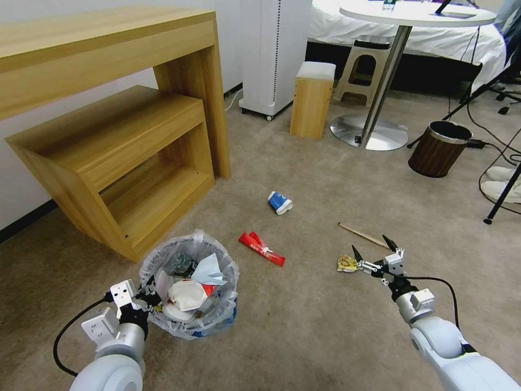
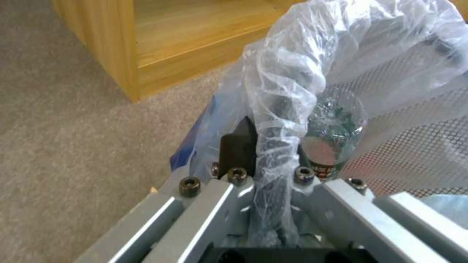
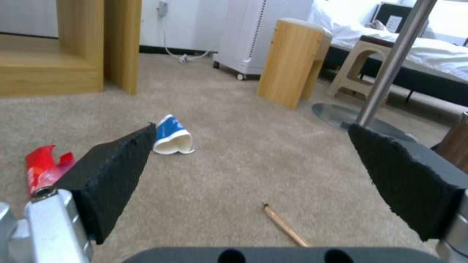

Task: Pick up the trash bin and place the garbage on the floor into it.

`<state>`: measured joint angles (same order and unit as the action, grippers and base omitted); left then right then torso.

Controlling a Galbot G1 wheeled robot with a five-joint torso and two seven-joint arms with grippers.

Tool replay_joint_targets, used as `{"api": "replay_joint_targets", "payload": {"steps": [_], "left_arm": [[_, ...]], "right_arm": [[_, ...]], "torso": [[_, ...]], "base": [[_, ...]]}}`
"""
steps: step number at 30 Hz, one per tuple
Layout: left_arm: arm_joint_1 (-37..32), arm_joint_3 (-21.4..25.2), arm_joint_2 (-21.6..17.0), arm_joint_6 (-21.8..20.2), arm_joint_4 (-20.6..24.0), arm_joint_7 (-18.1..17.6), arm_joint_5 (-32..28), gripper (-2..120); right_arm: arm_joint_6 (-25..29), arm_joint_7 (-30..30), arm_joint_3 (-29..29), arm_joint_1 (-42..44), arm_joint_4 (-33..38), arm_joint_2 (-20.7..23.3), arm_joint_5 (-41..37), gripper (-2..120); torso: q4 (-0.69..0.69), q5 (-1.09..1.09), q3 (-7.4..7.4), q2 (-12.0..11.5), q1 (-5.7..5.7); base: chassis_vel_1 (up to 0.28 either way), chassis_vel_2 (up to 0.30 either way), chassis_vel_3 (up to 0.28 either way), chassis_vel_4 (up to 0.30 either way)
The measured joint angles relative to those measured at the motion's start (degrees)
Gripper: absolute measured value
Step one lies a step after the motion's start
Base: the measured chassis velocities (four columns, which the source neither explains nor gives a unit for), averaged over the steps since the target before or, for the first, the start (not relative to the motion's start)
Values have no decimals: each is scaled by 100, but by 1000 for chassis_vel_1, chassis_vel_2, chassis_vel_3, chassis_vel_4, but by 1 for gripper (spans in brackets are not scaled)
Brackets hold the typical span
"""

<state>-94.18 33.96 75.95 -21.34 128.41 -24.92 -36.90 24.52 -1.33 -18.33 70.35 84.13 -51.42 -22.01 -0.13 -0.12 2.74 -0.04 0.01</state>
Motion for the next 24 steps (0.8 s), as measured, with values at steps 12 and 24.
{"api": "replay_joint_targets", "payload": {"steps": [12, 24], "left_arm": [[-2, -5, 33, 1, 3, 5, 23, 1], [13, -3, 32, 4, 3, 6, 22, 1]], "right_arm": [[16, -19, 14, -22, 27, -2, -61, 100], [40, -26, 27, -48, 30, -12, -88, 100]], "torso": [[0, 0, 0, 0, 0], [1, 0, 0, 0, 0]], "base": [[-73, 76, 74, -66], [-66, 63, 66, -70]]}}
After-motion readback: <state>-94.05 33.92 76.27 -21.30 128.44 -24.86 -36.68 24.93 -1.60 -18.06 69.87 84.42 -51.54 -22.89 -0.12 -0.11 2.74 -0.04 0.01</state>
